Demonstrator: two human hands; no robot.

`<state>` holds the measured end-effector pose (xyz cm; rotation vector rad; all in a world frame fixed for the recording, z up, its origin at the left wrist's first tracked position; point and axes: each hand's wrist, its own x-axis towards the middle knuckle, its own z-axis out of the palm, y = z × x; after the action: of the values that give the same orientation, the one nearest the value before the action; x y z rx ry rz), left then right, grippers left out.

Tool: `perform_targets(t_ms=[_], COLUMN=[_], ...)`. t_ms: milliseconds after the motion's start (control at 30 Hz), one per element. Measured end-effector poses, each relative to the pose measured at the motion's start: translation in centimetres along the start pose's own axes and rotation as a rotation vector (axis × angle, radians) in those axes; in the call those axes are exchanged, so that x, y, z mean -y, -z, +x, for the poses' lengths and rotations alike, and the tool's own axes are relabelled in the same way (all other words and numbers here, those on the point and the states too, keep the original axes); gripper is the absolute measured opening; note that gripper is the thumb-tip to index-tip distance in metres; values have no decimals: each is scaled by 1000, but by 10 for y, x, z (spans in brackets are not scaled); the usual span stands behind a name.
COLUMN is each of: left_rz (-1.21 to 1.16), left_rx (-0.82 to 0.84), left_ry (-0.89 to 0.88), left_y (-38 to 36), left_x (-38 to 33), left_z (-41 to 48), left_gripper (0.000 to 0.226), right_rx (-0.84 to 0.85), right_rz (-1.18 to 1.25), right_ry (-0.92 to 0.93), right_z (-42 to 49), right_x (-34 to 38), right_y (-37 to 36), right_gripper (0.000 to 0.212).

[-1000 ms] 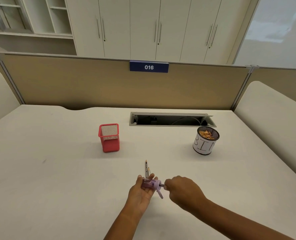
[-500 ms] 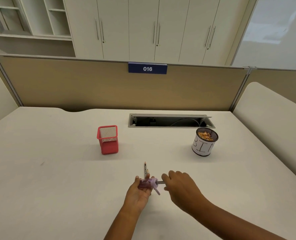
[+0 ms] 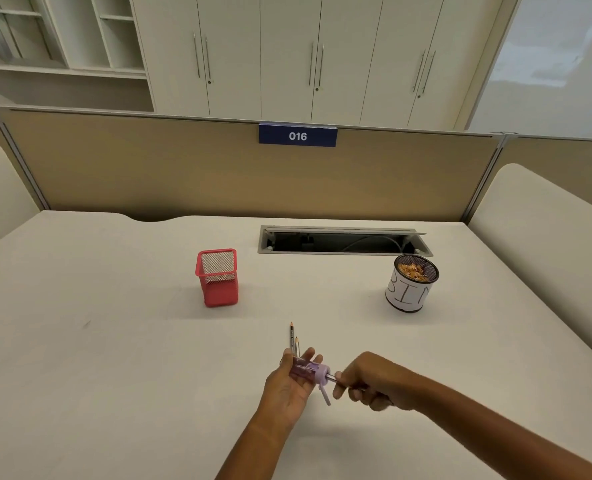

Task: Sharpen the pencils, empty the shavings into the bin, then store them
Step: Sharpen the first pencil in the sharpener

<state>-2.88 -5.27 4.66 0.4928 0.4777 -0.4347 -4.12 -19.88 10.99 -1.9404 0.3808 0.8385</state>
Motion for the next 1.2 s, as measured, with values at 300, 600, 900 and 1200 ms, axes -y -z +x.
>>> perform_targets(t_ms=[300,600,900,1200], left_rz=[-115,97,-2,80], left_rx=[-13,57,-5,37], left_ry=[14,4,-2,-39], left_y=[1,7,3,-3], left_x=[-2,-4,-1,-4], left_z=[1,0,6,-2], left_gripper=[27,30,27,27], right_rx=[-851,62,-656,-414], right_rz=[-1380,262,-1106,-557], right_ry=[743,-117,577,381], right_z=[0,1,-1,-7], right_x=[-26,-16,-25,-22], right_y=[-21,-7,-22,-25], right_gripper=[33,34,35,20])
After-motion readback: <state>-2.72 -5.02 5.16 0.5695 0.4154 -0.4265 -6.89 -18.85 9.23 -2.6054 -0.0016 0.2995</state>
